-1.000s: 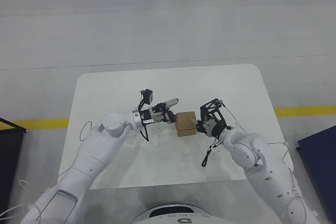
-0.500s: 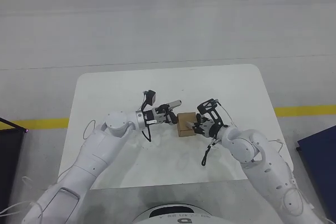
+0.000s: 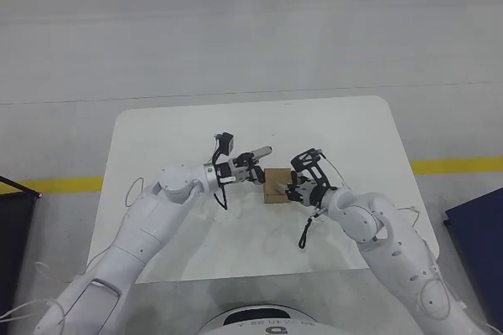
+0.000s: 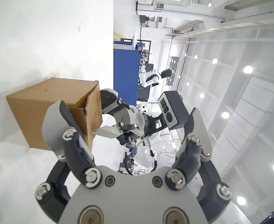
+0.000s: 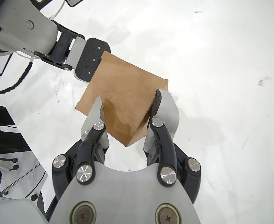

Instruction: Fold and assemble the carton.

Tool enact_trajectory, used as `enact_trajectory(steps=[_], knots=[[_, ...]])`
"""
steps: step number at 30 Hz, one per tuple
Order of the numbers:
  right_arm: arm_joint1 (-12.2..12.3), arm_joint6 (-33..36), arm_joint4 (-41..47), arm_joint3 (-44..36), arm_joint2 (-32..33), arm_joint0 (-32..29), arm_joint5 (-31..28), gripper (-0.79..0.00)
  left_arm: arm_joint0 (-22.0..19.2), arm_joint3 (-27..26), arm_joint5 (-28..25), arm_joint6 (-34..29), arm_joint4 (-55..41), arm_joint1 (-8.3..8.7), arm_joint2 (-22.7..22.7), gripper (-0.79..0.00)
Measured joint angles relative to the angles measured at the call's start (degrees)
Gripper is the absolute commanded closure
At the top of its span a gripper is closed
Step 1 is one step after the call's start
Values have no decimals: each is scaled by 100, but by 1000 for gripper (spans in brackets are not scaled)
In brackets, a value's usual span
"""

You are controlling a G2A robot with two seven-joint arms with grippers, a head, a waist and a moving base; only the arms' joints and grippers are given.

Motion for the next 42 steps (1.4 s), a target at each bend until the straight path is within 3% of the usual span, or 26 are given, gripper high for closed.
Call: enact_trajectory(steps=[19, 32, 34, 37, 42], knots=[[-9, -22, 8, 23, -42, 30, 22, -354, -33, 93, 130, -18, 199, -30, 29, -785], [2, -112, 152, -27, 44, -7, -94, -376, 89, -418, 100, -30, 160, 32, -243, -785], [1, -116, 153, -36, 37, -3, -95, -388, 98, -460, 118, -31, 175, 32, -243, -785], [0, -119, 142, -56, 33, 5, -83, -480, 104, -479, 133, -26, 188, 32, -249, -785], [1, -123, 99, -115, 38, 6, -46, -483, 94, -448, 126, -37, 178, 37, -297, -785]])
